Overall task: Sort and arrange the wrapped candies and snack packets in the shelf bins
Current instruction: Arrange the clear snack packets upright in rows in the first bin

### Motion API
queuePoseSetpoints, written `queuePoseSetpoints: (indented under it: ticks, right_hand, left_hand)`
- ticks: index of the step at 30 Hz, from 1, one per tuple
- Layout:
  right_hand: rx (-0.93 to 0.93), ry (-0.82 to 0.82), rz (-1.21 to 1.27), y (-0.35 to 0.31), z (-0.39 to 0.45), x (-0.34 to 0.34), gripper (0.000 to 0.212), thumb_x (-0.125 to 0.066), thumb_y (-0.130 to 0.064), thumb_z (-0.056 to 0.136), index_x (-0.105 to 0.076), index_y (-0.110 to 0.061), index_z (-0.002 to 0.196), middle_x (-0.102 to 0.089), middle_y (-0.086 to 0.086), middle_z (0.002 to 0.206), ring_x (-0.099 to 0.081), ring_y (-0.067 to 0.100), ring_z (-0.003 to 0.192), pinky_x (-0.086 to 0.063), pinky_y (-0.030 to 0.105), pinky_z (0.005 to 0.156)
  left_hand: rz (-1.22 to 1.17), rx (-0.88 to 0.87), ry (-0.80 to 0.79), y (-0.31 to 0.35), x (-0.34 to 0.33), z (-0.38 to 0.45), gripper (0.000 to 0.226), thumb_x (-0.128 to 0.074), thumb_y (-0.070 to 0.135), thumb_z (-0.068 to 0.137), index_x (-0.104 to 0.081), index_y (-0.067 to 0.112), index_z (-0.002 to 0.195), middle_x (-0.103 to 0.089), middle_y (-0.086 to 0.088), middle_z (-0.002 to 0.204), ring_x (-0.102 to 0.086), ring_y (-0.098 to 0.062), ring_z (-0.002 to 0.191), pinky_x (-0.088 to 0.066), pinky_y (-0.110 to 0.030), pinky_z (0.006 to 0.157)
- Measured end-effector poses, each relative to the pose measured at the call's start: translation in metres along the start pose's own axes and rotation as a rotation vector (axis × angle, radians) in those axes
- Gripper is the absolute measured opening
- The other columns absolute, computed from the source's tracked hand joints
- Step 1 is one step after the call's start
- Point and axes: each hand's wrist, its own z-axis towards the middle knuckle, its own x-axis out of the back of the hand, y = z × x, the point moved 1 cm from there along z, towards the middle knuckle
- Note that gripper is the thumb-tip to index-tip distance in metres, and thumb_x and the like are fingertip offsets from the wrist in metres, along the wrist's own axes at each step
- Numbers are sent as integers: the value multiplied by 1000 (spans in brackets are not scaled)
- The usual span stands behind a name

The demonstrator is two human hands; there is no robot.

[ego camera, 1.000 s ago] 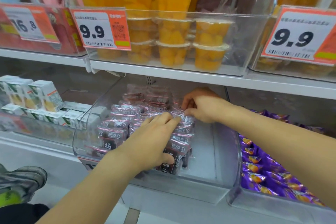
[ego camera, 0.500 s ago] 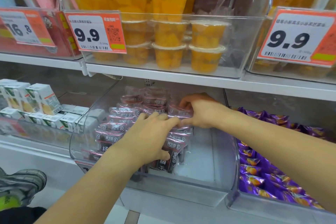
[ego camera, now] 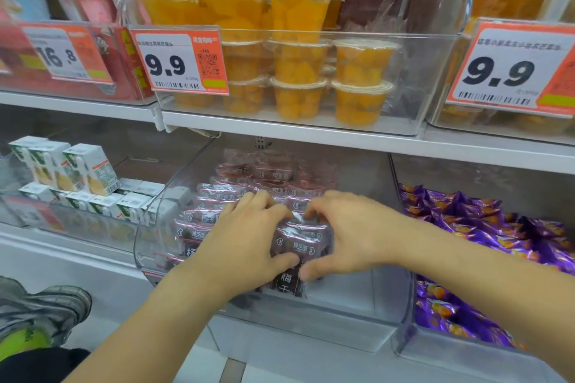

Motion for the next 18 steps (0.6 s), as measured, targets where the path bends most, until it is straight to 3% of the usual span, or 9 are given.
queuePoseSetpoints:
  ticks: [3, 5, 8, 11, 14, 18]
  right_hand:
    - [-39, 66, -66, -16, 2, -15, 97, -57, -92, 57, -47, -19, 121, -56, -1, 110, -57, 22, 94, -52, 38, 80]
    - [-27, 117, -166, -25, 5, -18, 87, -60, -85, 66, -46, -16, 117, -56, 1, 106, -57, 25, 91, -44, 35, 71]
    - [-26, 120, -111, -28, 8, -15, 66, -71, -71, 71, -47, -18, 104, -55, 1, 99, -51, 26, 83, -38, 34, 67]
    - [-85, 154, -81, -24, 7, -13, 62, -75, -69, 65, -43, -20, 87, -53, -3, 88, -52, 25, 79, -45, 35, 67]
    - [-145, 145, -156, -26, 5, -16, 70, -72, -72, 66, -47, -21, 108, -57, 1, 110, -57, 27, 100, -47, 36, 76]
    - [-100, 246, -192, -25, 6, -14, 101, -74, -78, 56, -38, -23, 133, -39, 0, 127, -40, 23, 116, -46, 39, 93]
  left_hand:
    - [-130, 31, 50, -6, 3, -12, 70, -54, 68, 81, -40, 36, 142, -40, 15, 129, -33, -7, 123, -32, -34, 108]
    - [-138, 35, 33, -12, 7, -22, 77, -42, 75, 77, -37, 37, 144, -38, 18, 136, -30, -6, 131, -29, -37, 113]
    - [-58, 68, -108, -23, 6, -38, 85, -36, 80, 79, -25, 36, 151, -25, 17, 151, -18, -7, 144, -17, -37, 119]
    - [-32, 92, -125, -31, 1, -48, 91, -15, 81, 75, -17, 36, 154, -18, 16, 159, -11, -7, 148, -13, -40, 122]
    - [-13, 102, -86, -38, -7, -51, 89, -7, 79, 77, -14, 36, 155, -15, 15, 162, -7, -8, 150, -13, -46, 123]
    - [14, 85, -40, -40, -17, -53, 84, -8, 75, 85, -18, 31, 156, -15, 10, 164, -6, -13, 152, -13, -51, 122]
